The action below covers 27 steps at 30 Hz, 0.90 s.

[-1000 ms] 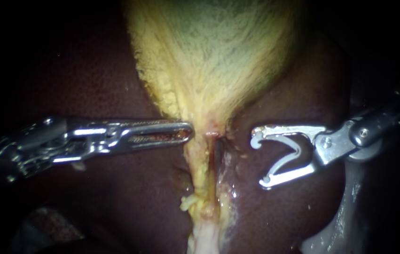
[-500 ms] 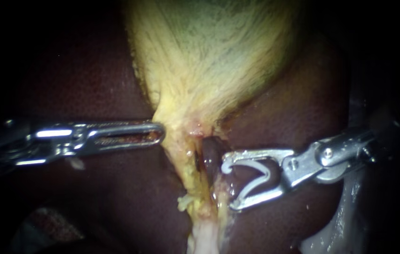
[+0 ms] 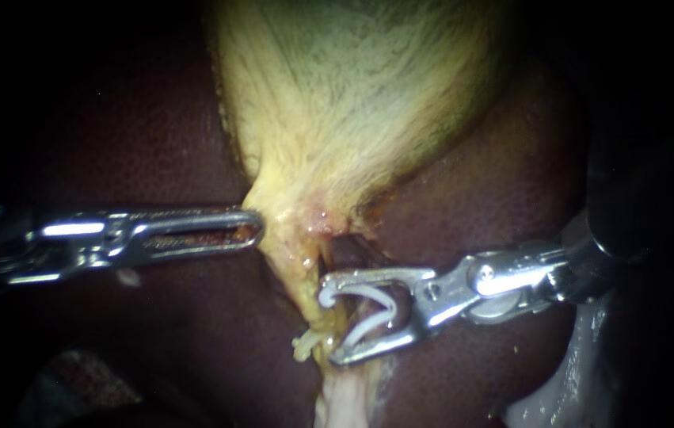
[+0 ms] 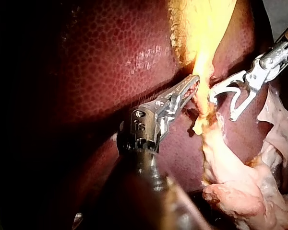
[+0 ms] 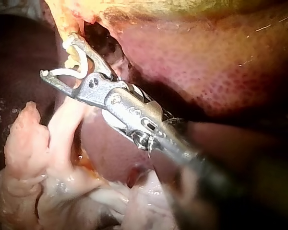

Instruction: Clipping second clip left tube

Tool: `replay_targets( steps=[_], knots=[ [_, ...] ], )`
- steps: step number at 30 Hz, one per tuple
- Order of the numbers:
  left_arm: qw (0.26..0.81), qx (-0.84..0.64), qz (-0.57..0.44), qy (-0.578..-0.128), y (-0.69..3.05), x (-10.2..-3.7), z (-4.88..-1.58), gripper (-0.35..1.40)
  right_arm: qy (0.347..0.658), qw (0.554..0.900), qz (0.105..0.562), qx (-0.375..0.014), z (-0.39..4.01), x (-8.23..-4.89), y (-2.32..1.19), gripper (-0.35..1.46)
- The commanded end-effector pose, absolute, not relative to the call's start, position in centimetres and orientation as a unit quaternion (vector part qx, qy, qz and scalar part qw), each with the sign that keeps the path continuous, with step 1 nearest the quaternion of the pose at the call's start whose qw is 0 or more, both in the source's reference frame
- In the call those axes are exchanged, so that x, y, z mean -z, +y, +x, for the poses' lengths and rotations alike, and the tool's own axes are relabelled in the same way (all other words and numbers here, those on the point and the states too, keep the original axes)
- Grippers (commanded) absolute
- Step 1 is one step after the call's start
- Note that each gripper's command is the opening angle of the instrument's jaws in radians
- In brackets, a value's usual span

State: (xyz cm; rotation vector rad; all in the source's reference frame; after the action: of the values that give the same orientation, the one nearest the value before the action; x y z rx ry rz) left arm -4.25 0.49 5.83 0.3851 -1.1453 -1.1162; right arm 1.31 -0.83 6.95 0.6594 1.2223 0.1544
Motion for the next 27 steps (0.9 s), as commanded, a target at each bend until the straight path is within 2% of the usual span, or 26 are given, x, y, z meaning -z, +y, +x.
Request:
replay_targets(
  steps=[1,10,27],
  knots=[
    [0.68,0.497,0.171,-0.51,0.48,-5.82,-4.25,-0.35,0.562,0.766,0.304,-0.073,1.31,-6.99,-0.83,0.6],
    [0.679,0.5,0.173,-0.509,0.48,-5.81,-4.24,-0.35,0.552,0.773,0.305,-0.076,1.33,-7.25,-0.84,0.6],
    [0.679,0.501,0.171,-0.509,0.44,-5.75,-4.27,-0.35,0.539,0.784,0.3,-0.071,1.49,-7.43,-0.93,0.6]
  ],
)
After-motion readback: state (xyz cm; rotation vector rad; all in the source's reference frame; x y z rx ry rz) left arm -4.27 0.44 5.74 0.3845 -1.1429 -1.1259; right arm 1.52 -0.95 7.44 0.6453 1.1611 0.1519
